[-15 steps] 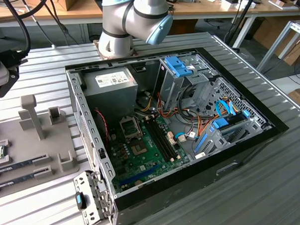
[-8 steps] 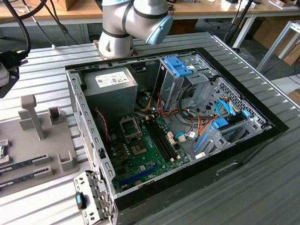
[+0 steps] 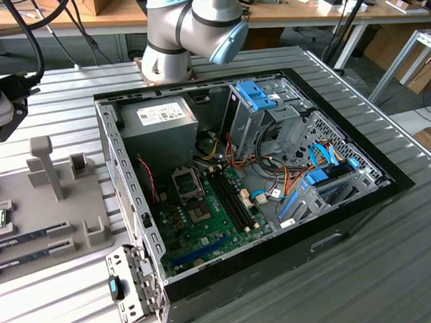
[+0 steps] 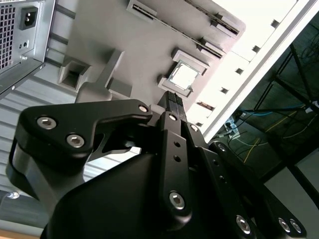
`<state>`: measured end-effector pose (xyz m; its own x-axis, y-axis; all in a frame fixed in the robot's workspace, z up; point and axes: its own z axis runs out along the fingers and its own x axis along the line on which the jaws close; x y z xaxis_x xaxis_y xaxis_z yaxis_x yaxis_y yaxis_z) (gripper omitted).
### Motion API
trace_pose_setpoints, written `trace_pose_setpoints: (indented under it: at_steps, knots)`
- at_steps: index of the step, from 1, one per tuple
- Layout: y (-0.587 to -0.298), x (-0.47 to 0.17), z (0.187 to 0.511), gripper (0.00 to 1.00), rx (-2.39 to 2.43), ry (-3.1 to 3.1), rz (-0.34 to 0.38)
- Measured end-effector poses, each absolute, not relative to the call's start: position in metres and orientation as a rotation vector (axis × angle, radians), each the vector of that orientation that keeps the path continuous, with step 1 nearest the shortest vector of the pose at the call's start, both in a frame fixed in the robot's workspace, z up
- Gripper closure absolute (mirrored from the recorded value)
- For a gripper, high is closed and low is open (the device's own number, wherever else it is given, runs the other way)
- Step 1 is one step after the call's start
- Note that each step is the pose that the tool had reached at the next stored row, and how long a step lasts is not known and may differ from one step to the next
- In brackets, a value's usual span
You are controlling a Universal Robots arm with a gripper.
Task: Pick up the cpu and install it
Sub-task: 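Reach for the cpu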
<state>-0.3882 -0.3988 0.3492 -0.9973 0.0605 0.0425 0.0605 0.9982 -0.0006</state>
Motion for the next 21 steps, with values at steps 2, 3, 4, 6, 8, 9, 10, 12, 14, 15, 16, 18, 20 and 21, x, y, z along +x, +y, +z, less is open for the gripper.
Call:
trace_pose_setpoints:
  at_steps: [2,3,4,6,8,9,10,12,14,15,16,18,20,21]
  knots:
    - [-0.3988,-0.3884,0.3489,0.89,-0.094,-3.098,-0.001]
    - [-0.3988,-0.3885,0.3488,0.89,-0.094,-3.098,-0.001]
    - [-0.3987,-0.3887,0.3486,0.89,-0.094,-3.098,-0.001]
    - [-0.3987,-0.3888,0.3483,0.89,-0.094,-3.098,-0.001]
    - [-0.3986,-0.3891,0.3477,0.89,-0.094,-3.098,-0.001]
    - [-0.3985,-0.3892,0.3476,0.89,-0.094,-3.098,-0.001]
    - [-0.3985,-0.3893,0.3475,0.89,-0.094,-3.098,-0.001]
    - [-0.3984,-0.3895,0.3472,0.89,-0.094,-3.098,-0.001]
    - [-0.3982,-0.3898,0.3467,0.89,-0.094,-3.098,-0.001]
    - [-0.3981,-0.3899,0.3466,0.89,-0.094,-3.098,-0.001]
    - [-0.3979,-0.3900,0.3463,0.89,-0.094,-3.098,-0.001]
    - [-0.3977,-0.3902,0.3460,0.89,-0.094,-3.098,-0.001]
    - [-0.3975,-0.3903,0.3457,0.89,-0.094,-3.098,-0.001]
    - [-0.3974,-0.3904,0.3456,0.89,-0.094,-3.098,-0.001]
